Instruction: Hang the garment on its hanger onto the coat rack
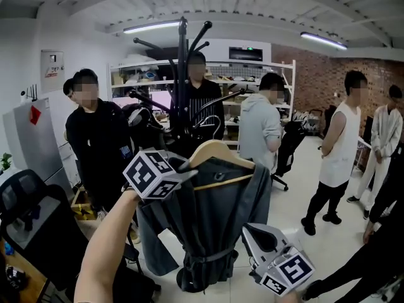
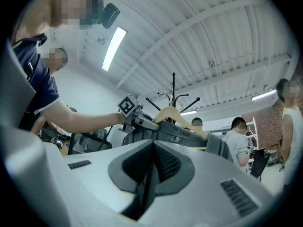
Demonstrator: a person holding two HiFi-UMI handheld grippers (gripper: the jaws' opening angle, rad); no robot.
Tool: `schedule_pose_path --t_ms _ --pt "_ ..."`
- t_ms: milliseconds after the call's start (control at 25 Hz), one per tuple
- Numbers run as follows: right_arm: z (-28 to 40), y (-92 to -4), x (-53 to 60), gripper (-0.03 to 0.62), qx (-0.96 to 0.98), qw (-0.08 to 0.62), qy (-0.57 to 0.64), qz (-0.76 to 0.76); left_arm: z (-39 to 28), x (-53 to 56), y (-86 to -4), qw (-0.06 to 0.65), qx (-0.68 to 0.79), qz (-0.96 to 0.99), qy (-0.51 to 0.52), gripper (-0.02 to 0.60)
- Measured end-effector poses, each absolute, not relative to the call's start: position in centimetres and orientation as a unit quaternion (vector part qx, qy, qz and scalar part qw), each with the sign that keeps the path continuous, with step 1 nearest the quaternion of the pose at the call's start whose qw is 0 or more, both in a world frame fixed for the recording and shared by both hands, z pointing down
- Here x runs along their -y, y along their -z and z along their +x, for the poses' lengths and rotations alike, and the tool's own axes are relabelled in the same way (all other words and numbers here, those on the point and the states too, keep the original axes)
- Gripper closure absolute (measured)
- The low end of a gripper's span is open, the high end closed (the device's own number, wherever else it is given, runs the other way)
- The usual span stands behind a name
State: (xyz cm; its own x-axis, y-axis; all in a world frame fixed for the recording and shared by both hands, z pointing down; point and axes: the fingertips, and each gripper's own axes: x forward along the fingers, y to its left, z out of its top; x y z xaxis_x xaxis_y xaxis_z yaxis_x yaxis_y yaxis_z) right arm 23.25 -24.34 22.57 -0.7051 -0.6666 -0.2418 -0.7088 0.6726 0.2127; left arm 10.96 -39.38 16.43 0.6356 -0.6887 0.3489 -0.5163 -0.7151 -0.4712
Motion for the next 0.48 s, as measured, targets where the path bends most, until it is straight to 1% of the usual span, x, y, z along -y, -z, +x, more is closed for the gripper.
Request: schedule_pose_path --t_ms 480 --pt "23.0 -22.7 26.1 0.589 -0.901 0.065 -0.139 -0.405 8.4 46.1 -21.5 0.096 -0.346 -0.892 0.275 0.529"
